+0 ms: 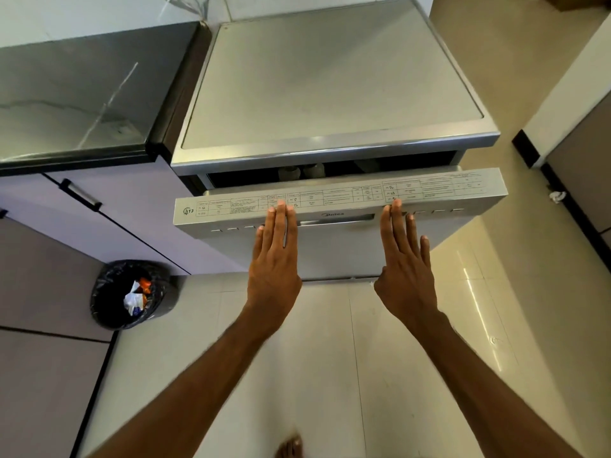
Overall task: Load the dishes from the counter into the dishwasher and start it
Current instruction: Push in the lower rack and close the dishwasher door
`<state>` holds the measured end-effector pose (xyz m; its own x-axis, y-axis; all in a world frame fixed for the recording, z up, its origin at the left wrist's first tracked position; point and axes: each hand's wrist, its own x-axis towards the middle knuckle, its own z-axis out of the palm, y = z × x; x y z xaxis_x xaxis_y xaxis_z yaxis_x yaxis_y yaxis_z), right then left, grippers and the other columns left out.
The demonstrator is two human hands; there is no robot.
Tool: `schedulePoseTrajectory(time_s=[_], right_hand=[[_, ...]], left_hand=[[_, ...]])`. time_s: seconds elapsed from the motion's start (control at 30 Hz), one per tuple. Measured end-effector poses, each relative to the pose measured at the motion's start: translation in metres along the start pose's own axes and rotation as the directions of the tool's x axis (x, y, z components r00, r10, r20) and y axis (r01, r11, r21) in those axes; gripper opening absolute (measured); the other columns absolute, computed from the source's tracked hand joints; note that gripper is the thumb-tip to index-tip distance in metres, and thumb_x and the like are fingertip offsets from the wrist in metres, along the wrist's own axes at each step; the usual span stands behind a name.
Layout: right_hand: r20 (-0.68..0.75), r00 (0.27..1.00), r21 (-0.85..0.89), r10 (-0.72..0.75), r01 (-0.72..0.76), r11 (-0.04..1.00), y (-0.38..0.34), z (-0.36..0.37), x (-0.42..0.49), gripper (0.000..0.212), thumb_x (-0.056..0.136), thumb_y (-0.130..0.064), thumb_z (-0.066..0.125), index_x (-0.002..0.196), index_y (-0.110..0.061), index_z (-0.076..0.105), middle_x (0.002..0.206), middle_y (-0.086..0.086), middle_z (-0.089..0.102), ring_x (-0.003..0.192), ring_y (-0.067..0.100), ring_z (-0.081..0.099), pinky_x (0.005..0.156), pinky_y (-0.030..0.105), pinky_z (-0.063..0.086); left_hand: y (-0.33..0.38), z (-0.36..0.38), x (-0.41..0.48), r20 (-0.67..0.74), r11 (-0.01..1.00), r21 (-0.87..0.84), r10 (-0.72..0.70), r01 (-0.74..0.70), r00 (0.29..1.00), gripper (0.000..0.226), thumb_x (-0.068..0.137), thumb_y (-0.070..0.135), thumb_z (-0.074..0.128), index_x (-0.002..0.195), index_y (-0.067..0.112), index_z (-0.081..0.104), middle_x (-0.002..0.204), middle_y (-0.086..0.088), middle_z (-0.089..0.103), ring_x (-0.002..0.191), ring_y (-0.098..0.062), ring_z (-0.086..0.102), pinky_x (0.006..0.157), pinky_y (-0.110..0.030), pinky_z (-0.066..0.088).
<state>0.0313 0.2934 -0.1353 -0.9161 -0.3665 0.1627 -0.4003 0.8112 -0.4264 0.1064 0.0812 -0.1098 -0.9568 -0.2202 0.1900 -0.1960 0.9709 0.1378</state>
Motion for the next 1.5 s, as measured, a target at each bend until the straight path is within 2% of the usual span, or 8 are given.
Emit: schedulePoseTrajectory(time_s=[0.1,0.27,0.47,0.8,0.97,1.17,1.5], right_hand=[[0.009,1.000,-0.010,0.029,-0.029,1.000,-0.004,0.002,0.011,0.114,0.078,0.008,0.066,0.162,-0.022,-0.006,0.168,-0.003,-0.019,0.155,0.027,-0.015,0.125,0.053,0.004],[-0.016,0.998,-0.039,0.065,-0.065,0.997,-0.010,0.004,0.030,0.124,0.074,0.007,0.073,0.161,-0.025,-0.009,0.167,-0.005,-0.024,0.155,0.028,-0.014,0.123,0.054,0.011],[-0.074,0.986,-0.050,0.150,-0.154,0.987,-0.017,0.014,0.052,0.130,0.072,-0.004,0.081,0.160,-0.031,-0.010,0.166,0.006,-0.025,0.155,0.035,-0.007,0.120,0.058,0.021],[-0.063,0.987,-0.050,0.150,-0.154,0.987,-0.021,0.021,0.090,0.133,0.071,-0.009,0.084,0.160,-0.028,-0.014,0.167,0.009,-0.023,0.155,0.037,-0.006,0.118,0.063,0.019],[-0.077,0.986,-0.078,0.145,-0.151,0.985,-0.020,0.027,0.094,0.135,0.069,-0.008,0.084,0.160,-0.025,-0.014,0.166,0.010,-0.024,0.155,0.036,-0.005,0.117,0.063,0.020],[-0.022,0.989,-0.123,0.149,-0.151,0.981,-0.017,0.030,0.101,0.142,0.064,-0.018,0.090,0.160,-0.024,-0.015,0.165,0.010,-0.027,0.155,0.035,-0.009,0.118,0.064,0.015],[0.001,0.990,-0.103,0.143,-0.142,0.984,-0.016,0.027,0.101,0.142,0.064,-0.021,0.091,0.160,-0.024,-0.014,0.165,0.010,-0.027,0.155,0.035,-0.007,0.119,0.063,0.013]], left_hand=[[-0.003,-0.002,0.007,0.026,0.999,0.038,-0.005,0.004,1.000,0.105,0.072,-0.013,0.045,0.160,0.011,-0.008,0.168,-0.007,-0.014,0.155,-0.024,-0.013,0.125,-0.046,0.014],[-0.005,0.000,0.014,0.013,0.995,0.066,-0.069,0.068,0.998,0.106,0.073,-0.012,0.047,0.160,0.012,-0.010,0.168,-0.007,-0.015,0.155,-0.024,-0.012,0.125,-0.047,0.012],[-0.028,0.004,0.023,-0.008,0.983,0.091,-0.157,0.157,0.988,0.106,0.075,-0.013,0.048,0.159,0.011,-0.013,0.166,-0.007,-0.022,0.154,-0.025,-0.016,0.125,-0.047,0.009],[-0.031,0.014,0.063,-0.066,0.976,0.133,-0.168,0.175,0.984,0.096,0.083,-0.007,0.048,0.158,0.005,-0.011,0.167,-0.012,-0.016,0.155,-0.027,-0.010,0.125,-0.045,0.013],[-0.026,0.021,0.068,-0.052,0.974,0.091,-0.202,0.206,0.978,0.100,0.081,-0.008,0.051,0.158,0.004,-0.010,0.166,-0.013,-0.017,0.155,-0.026,-0.010,0.125,-0.043,0.011],[-0.026,0.026,0.078,-0.044,0.966,0.127,-0.222,0.226,0.974,0.094,0.084,-0.004,0.047,0.158,0.004,-0.011,0.167,-0.014,-0.014,0.155,-0.028,-0.010,0.126,-0.044,0.008],[-0.031,0.027,0.082,0.006,0.964,0.177,-0.203,0.199,0.979,0.099,0.086,0.001,0.056,0.157,0.004,-0.013,0.166,-0.015,-0.015,0.155,-0.029,-0.012,0.126,-0.044,0.005]])
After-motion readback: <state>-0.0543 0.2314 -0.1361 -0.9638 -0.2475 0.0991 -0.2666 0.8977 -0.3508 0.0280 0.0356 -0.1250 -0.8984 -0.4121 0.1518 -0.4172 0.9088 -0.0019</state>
